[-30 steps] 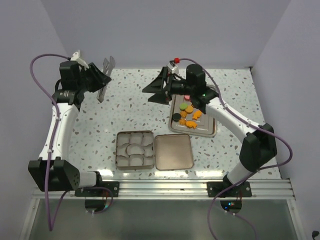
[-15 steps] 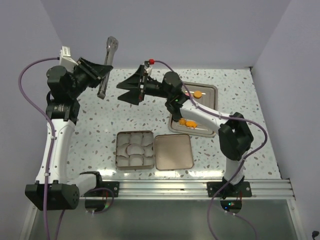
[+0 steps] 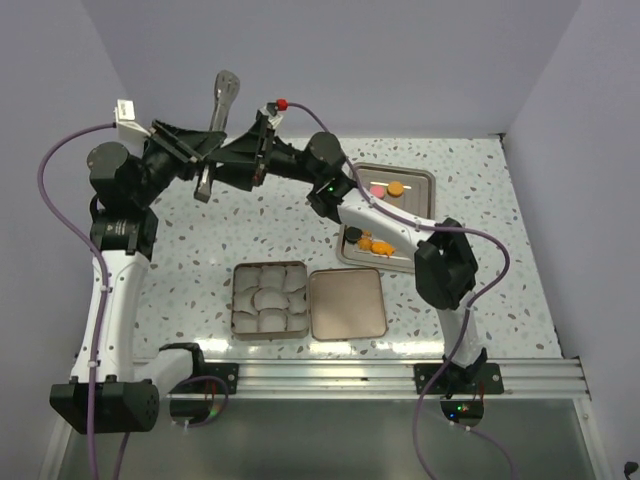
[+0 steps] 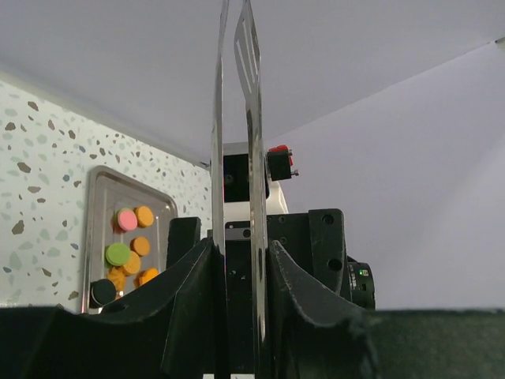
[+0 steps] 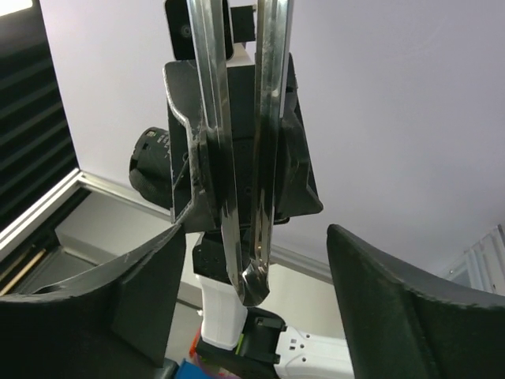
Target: Pack the cookies
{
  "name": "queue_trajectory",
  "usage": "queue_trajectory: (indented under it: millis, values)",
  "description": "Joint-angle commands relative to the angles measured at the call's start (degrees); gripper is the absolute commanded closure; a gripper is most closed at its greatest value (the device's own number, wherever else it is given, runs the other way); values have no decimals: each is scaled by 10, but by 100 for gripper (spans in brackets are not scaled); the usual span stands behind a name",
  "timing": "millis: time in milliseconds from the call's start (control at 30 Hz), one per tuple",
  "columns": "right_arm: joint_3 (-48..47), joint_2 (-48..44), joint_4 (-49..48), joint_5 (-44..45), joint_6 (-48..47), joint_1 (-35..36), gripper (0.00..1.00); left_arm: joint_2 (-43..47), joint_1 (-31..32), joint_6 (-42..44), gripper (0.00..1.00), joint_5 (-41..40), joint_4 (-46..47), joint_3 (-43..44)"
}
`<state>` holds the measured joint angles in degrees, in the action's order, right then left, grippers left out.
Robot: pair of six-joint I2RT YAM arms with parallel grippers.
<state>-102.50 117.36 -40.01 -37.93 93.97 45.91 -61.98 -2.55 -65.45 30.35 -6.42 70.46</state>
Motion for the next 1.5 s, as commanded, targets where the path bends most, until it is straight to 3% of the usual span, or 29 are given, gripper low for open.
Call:
queue_trajectory:
  millis: [0, 133, 333, 500, 733, 800, 900, 1000, 1067, 1100, 1167, 1300, 1467]
  values:
    - [-42, 12, -25, 12, 4, 17, 28, 20, -1, -29, 63, 15, 49, -20]
    - [-54, 22, -24, 11, 4, 32, 41, 36, -1, -54, 62, 11, 77, -44]
    - [-64, 25, -29, 13, 5, 44, 49, 55, -1, -120, 60, 11, 139, -93]
    - [-66, 23, -30, 15, 7, 48, 58, 62, -1, -124, 58, 17, 135, -102]
    - [-37, 1, -12, 12, -5, 47, 95, 74, -1, -82, 30, 43, 89, -96]
    - [-15, -8, -4, 12, -14, 47, 100, 77, -1, -68, 26, 44, 67, -93]
    - [12, -33, 7, 8, -26, 46, 100, 80, -1, -28, 16, 43, 16, -80]
    - [24, -49, 56, -11, -52, 46, 100, 64, -1, 42, 12, 35, -67, -37]
    - [20, -73, 112, -27, -110, 47, 100, 51, -1, 103, 11, 19, -136, 7]
    - [15, -80, 188, -31, -134, 46, 100, 40, -1, 121, 10, 12, -155, 21]
    - [-1, -100, 297, -35, -208, 47, 100, 28, -1, 174, 10, -12, -207, 65]
    - [-8, -122, 398, -41, -277, 47, 100, -4, -2, 242, 12, -43, -264, 117]
    - [4, -136, 433, -50, -298, 46, 100, -14, -1, 257, 16, -49, -261, 112]
